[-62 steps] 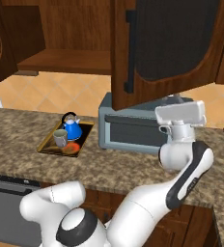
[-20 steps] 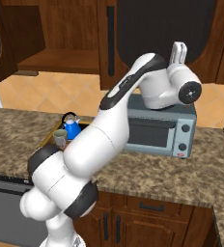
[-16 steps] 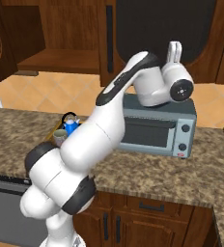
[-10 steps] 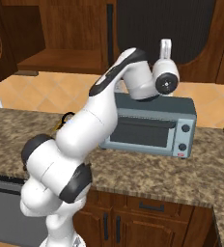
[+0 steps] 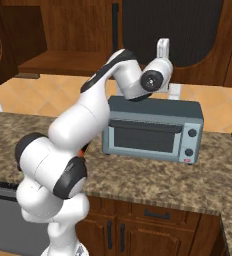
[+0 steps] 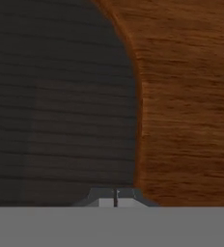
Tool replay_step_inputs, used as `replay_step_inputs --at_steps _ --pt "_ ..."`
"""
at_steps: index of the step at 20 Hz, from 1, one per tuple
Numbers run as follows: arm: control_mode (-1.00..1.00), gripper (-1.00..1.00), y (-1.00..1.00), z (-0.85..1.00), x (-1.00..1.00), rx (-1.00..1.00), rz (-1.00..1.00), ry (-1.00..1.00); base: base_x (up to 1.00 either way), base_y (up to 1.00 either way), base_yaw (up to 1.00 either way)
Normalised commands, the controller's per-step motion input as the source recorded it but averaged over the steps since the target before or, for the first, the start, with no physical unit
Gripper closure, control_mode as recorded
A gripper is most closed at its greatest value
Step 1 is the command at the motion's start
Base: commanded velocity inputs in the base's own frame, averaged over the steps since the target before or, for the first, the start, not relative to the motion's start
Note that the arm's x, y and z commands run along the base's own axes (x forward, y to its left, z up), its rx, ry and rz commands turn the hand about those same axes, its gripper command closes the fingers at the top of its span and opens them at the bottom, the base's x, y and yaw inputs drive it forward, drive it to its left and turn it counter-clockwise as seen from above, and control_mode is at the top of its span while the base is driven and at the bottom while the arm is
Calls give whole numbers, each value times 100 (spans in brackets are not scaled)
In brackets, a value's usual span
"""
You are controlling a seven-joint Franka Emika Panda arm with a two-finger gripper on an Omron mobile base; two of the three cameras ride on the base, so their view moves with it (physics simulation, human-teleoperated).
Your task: Pick the kettle from the counter and place it on the tray. Then pick the mug from the cabinet and place it on the tray. Then close the cabinet doors.
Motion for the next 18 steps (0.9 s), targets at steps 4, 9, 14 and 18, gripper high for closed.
replay_step_inputs --at_steps 4,9,14,18 --pt "-100 100 44 0 77 0 -14 0 0 0 0" --pt "-100 100 23 0 70 0 -4 1 0 0 0" --pt "-100 100 4 6 16 -1 1 3 0 0 0" --pt "-100 100 7 1 -54 -7 3 1 0 0 0"
